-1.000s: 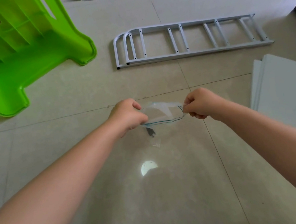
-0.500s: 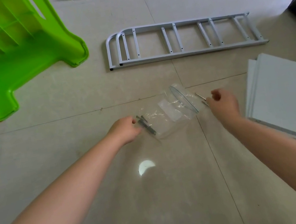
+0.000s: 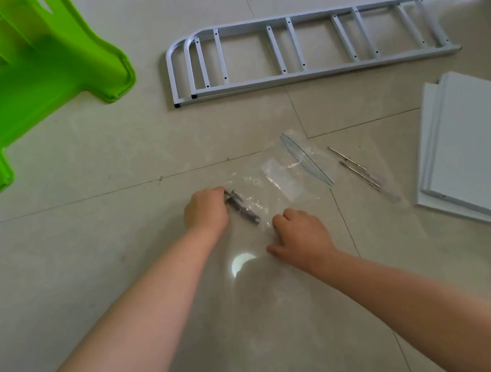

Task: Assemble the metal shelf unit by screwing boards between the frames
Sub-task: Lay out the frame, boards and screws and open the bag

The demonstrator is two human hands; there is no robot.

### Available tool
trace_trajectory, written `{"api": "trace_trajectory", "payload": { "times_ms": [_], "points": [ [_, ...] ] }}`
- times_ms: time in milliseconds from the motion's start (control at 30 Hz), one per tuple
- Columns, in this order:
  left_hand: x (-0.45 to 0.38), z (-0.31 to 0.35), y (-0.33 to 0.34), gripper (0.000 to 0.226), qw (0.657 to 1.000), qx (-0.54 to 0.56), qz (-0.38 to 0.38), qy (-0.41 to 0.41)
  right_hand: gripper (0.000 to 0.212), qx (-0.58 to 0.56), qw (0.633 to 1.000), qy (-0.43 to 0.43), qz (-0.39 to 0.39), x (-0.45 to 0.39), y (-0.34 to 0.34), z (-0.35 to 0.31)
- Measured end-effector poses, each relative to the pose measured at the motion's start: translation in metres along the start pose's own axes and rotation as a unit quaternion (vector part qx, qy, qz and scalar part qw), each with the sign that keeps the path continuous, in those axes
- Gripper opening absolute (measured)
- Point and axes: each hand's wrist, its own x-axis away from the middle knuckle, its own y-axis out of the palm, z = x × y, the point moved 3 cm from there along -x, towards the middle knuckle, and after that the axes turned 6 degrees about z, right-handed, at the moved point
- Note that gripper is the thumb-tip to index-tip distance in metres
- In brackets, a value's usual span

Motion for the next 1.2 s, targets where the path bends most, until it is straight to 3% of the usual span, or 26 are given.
{"api": "trace_trajectory", "payload": {
  "times_ms": [167,367,433,600,767,1033,1200],
  "points": [
    [0.004,0.001,0.001,0.024,1.000,0.003,0.001,0.020,0.024,0.016,0.999,-0.004,0.034,-0.003,0.003,0.004],
    [0.025,0.011,-0.006,0.025,0.993,-0.003,0.016,0.115,0.030,-0.021,0.999,-0.024,0.043,0.006,-0.014,0.032],
    [0.034,0.015,-0.015,0.024,0.989,0.027,0.029,0.141,0.030,-0.049,0.992,-0.068,0.090,0.012,-0.027,0.040],
    [0.045,0.029,-0.045,0.016,0.979,0.131,0.033,0.151,0.019,-0.085,0.982,-0.119,0.119,0.019,-0.059,0.055],
    [0.047,0.044,-0.066,0.016,0.976,0.145,0.011,0.161,0.023,-0.128,0.975,-0.106,0.148,0.021,-0.079,0.065],
    [0.051,0.056,-0.081,0.016,0.976,0.139,0.013,0.168,0.012,-0.182,0.967,-0.093,0.154,0.028,-0.097,0.075],
    [0.056,0.061,-0.101,0.020,0.958,0.197,0.104,0.182,0.013,-0.229,0.949,-0.054,0.211,0.030,-0.121,0.072]
  ]
}}
